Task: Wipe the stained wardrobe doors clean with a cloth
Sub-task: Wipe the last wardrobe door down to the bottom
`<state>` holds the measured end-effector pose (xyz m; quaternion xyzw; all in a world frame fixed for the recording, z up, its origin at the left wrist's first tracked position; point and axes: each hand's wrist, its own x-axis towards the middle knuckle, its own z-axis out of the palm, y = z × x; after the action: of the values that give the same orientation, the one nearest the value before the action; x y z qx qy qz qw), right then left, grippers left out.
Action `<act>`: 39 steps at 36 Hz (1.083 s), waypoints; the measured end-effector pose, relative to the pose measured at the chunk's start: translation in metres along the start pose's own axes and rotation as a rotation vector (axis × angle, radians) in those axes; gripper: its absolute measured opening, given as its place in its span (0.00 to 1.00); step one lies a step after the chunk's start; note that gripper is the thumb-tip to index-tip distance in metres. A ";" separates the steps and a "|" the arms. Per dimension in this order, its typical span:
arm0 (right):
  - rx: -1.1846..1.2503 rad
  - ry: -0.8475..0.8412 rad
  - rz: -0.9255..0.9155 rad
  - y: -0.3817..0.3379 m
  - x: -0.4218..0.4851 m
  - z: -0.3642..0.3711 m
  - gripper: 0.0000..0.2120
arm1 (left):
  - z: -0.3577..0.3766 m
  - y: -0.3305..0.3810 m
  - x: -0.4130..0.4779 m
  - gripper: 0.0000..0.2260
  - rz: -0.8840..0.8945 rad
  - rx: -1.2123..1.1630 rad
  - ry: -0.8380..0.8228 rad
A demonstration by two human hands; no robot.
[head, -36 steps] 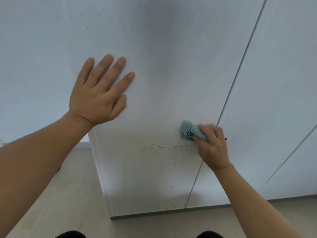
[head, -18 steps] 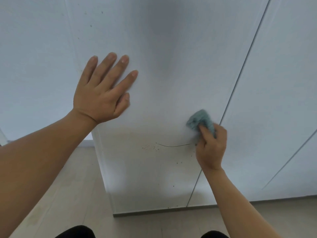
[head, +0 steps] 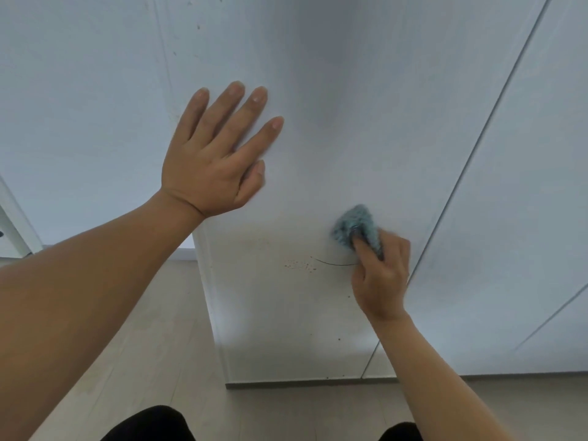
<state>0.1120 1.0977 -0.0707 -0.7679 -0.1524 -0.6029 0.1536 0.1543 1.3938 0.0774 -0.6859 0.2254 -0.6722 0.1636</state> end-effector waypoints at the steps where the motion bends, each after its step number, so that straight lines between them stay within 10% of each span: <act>1: 0.016 -0.058 -0.084 0.000 -0.001 -0.001 0.09 | -0.001 0.001 0.000 0.30 -0.001 -0.001 0.000; 14: 0.143 0.263 0.195 -0.042 0.070 0.010 0.14 | 0.000 0.000 0.000 0.29 -0.006 0.008 0.004; 22: 0.132 -0.272 -0.530 -0.019 -0.010 0.022 0.06 | -0.002 0.001 0.000 0.29 -0.009 0.004 0.000; 31: 0.123 0.111 0.104 -0.058 0.035 0.019 0.10 | -0.003 0.001 0.000 0.28 -0.014 -0.008 0.000; 39: 0.138 -0.188 -0.257 -0.075 -0.018 0.037 0.12 | -0.004 0.002 0.000 0.27 -0.030 -0.016 0.012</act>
<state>0.1087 1.1806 -0.0928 -0.7828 -0.3040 -0.5310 0.1128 0.1506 1.3926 0.0768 -0.6864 0.2213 -0.6771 0.1466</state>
